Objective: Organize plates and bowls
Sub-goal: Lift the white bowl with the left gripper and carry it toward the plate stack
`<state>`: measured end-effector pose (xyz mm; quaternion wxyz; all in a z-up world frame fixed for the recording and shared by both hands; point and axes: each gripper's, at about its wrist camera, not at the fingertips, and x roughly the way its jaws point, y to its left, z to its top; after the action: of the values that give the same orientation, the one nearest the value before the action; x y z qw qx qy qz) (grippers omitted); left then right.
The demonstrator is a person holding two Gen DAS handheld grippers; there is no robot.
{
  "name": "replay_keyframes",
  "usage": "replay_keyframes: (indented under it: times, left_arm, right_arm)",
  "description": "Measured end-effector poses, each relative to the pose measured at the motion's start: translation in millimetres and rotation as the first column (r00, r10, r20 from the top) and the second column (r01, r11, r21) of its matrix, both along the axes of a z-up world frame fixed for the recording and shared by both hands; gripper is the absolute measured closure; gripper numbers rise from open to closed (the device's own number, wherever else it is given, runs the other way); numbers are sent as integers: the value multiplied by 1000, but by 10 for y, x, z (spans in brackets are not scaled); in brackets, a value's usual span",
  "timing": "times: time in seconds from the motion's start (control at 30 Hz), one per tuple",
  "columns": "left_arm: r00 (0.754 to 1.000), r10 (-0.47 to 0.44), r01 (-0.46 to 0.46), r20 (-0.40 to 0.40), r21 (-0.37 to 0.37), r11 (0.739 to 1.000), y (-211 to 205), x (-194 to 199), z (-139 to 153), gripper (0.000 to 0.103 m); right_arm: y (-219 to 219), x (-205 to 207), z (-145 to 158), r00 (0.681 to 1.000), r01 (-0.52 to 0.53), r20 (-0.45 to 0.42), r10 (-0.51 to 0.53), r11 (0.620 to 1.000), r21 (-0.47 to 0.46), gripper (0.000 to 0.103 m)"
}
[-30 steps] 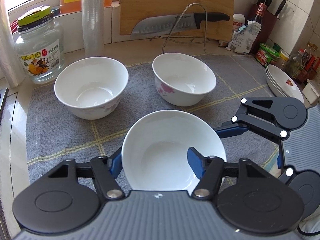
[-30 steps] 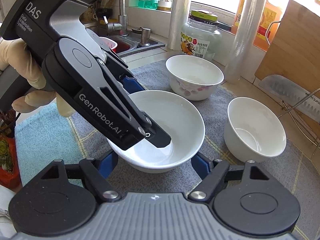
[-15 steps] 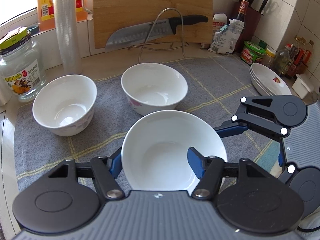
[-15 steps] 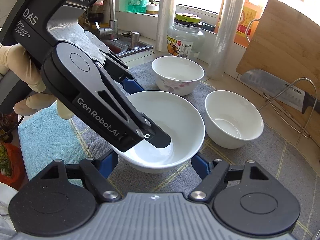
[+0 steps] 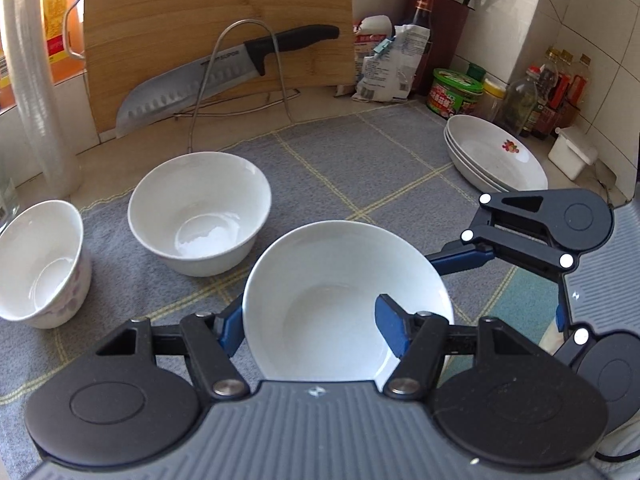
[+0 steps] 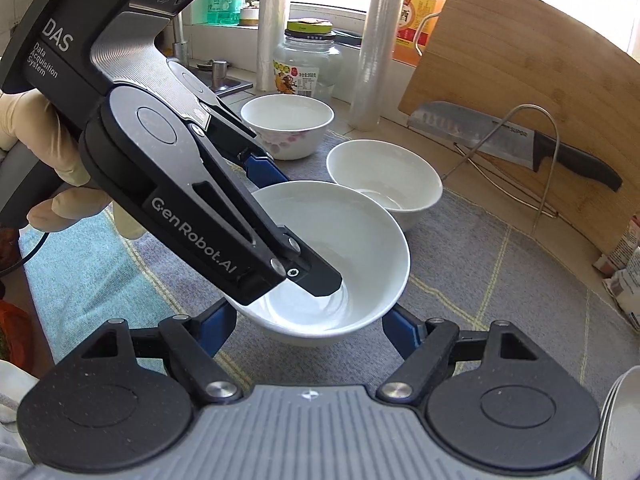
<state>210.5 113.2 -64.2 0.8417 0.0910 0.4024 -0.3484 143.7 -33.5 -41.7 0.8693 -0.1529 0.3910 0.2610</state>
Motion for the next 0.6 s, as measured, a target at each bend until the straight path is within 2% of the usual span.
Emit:
replay_keyframes:
  times: [0.3, 0.6]
  left_arm:
    - [998, -66, 66, 0, 1, 998, -354, 37, -32, 38]
    - [994, -100, 101, -34, 4, 995, -590, 63, -142, 38]
  right_arm:
    - [-281, -45, -1, 998, 65, -1, -65, 998, -16, 19]
    - [-477, -71, -75, 994, 104, -35, -104, 994, -19, 19]
